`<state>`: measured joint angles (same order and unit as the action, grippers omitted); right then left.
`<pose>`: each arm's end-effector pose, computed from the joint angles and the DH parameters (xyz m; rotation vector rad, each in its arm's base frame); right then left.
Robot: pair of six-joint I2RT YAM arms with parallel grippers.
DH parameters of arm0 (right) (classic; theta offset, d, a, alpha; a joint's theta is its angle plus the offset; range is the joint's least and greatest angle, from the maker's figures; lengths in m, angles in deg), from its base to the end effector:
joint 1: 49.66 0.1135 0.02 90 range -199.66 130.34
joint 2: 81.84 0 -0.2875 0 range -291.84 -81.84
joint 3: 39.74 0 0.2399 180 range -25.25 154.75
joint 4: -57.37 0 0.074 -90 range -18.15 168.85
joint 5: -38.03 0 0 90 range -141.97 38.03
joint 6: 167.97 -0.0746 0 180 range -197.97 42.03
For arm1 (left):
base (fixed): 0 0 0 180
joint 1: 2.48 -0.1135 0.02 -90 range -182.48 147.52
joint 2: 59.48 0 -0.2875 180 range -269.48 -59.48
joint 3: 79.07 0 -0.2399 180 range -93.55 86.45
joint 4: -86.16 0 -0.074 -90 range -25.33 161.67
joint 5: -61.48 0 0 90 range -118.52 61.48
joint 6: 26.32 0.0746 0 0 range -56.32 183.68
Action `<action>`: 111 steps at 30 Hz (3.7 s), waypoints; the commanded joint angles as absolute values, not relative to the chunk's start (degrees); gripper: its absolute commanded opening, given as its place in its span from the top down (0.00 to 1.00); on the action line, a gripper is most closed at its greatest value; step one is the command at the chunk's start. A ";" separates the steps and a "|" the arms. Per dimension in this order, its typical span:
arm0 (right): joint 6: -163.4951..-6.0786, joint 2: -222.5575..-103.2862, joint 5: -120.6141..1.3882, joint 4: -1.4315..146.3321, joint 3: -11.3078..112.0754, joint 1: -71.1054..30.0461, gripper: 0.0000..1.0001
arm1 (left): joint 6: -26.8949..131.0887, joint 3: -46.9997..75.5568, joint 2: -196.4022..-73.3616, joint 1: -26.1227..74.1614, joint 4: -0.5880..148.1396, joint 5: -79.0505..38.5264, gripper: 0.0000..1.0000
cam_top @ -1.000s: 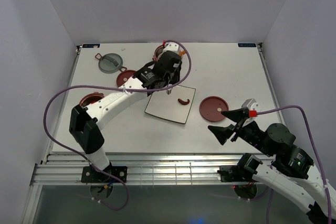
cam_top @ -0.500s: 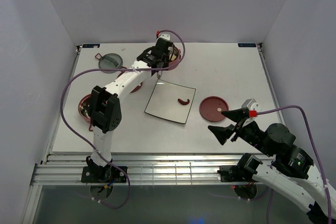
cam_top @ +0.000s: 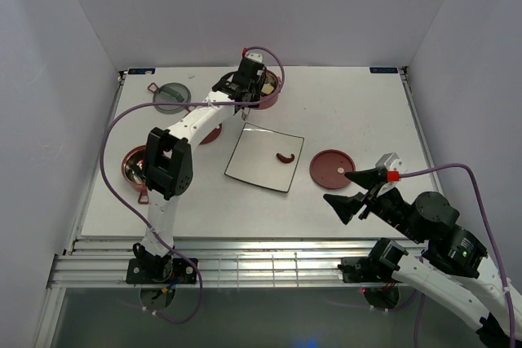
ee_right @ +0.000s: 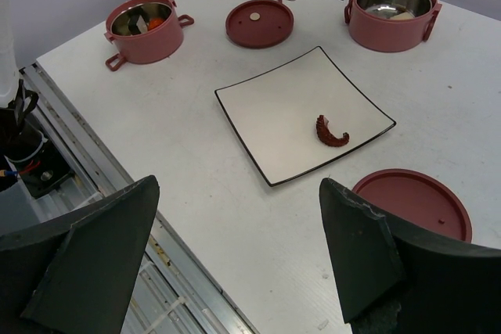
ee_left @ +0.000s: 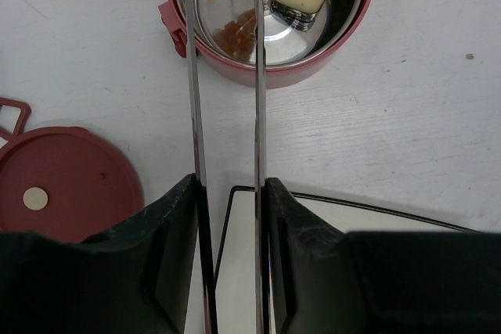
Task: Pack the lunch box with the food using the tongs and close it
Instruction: Place the fake food in the packing box, then pick up the fake food from the plate.
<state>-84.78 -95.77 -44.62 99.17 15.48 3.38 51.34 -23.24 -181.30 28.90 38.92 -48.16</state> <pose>0.0492 0.0496 0.3397 -0.5419 1.5325 0.7118 0.4514 -0.2460 0.2658 0.2166 2.2877 0.0137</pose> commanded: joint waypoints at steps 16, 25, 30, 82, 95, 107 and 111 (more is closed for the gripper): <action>-83.86 -95.64 -43.71 98.22 17.20 3.96 0.12 | 52.51 -25.17 -182.61 28.54 42.67 -46.45 0.55; -83.86 -95.73 -43.71 98.22 17.29 3.96 0.12 | 52.95 -24.56 -179.98 28.46 42.67 -46.80 0.45; -83.86 -95.64 -43.71 98.22 17.29 3.96 0.12 | 53.04 -24.03 -178.83 28.46 42.58 -46.72 0.43; -84.12 -94.76 -43.89 98.57 17.29 4.31 0.11 | 69.04 18.77 -146.48 42.87 46.01 -18.94 0.43; -84.12 -94.41 -43.71 98.75 17.38 4.40 0.12 | 67.37 19.65 -147.02 42.87 43.37 -23.34 0.44; -84.12 -94.14 -43.45 98.93 17.46 4.48 0.12 | 66.23 19.74 -148.77 42.08 43.02 -22.37 0.49; -84.12 -94.23 -43.45 98.93 17.46 4.57 0.11 | 65.79 19.83 -148.86 42.17 42.67 -22.46 0.49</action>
<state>-84.61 -94.86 -44.42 99.21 15.48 4.08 66.42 20.93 -149.93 42.36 42.72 -23.09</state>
